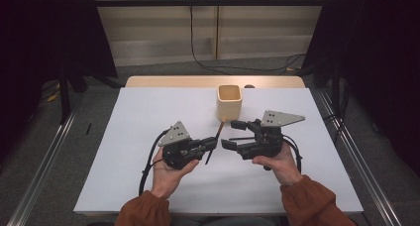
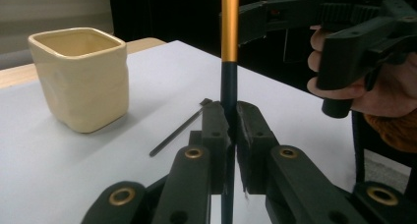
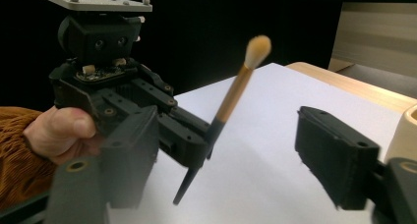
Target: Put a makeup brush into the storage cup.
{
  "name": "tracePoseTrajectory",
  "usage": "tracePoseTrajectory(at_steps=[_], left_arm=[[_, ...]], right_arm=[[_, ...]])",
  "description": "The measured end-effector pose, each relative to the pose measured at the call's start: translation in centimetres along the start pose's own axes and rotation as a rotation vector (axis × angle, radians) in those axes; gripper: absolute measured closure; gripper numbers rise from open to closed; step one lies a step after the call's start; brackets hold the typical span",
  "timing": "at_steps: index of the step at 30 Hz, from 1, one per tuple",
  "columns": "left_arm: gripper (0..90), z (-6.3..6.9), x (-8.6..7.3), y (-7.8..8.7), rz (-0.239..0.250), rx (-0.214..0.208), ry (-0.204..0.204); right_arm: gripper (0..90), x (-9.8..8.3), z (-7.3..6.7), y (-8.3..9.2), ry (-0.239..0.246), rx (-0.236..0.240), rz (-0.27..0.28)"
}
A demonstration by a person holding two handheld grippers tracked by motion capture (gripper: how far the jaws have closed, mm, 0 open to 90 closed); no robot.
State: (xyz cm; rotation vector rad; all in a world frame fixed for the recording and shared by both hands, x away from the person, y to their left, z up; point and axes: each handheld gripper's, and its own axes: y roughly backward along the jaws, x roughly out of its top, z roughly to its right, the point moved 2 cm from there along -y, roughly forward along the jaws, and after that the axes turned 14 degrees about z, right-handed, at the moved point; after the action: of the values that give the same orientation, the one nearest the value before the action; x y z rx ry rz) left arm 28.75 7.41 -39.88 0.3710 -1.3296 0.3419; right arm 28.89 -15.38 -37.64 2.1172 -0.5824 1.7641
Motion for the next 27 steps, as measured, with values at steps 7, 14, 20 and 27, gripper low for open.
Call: tracePoseTrajectory(at_steps=[7,14,20,27], left_arm=[[83.6,0.0,0.0,-0.1,0.001,0.006,-0.001],[83.6,0.0,0.0,-0.1,-0.009,0.002,-0.007],[83.6,0.0,-0.1,-0.2,-0.011,-0.003,-0.004],[83.6,0.0,-0.3,-0.2,-0.018,-0.005,-0.003]], right_arm=[[40.5,-0.2,0.2,-1.0,-0.007,0.008,-0.021],[55.6,-0.5,0.6,-1.4,-0.030,0.024,-0.011],[66.2,-0.6,0.7,-1.7,-0.050,0.031,-0.005],[74.5,-0.9,0.7,-2.0,-0.067,0.044,-0.011]])
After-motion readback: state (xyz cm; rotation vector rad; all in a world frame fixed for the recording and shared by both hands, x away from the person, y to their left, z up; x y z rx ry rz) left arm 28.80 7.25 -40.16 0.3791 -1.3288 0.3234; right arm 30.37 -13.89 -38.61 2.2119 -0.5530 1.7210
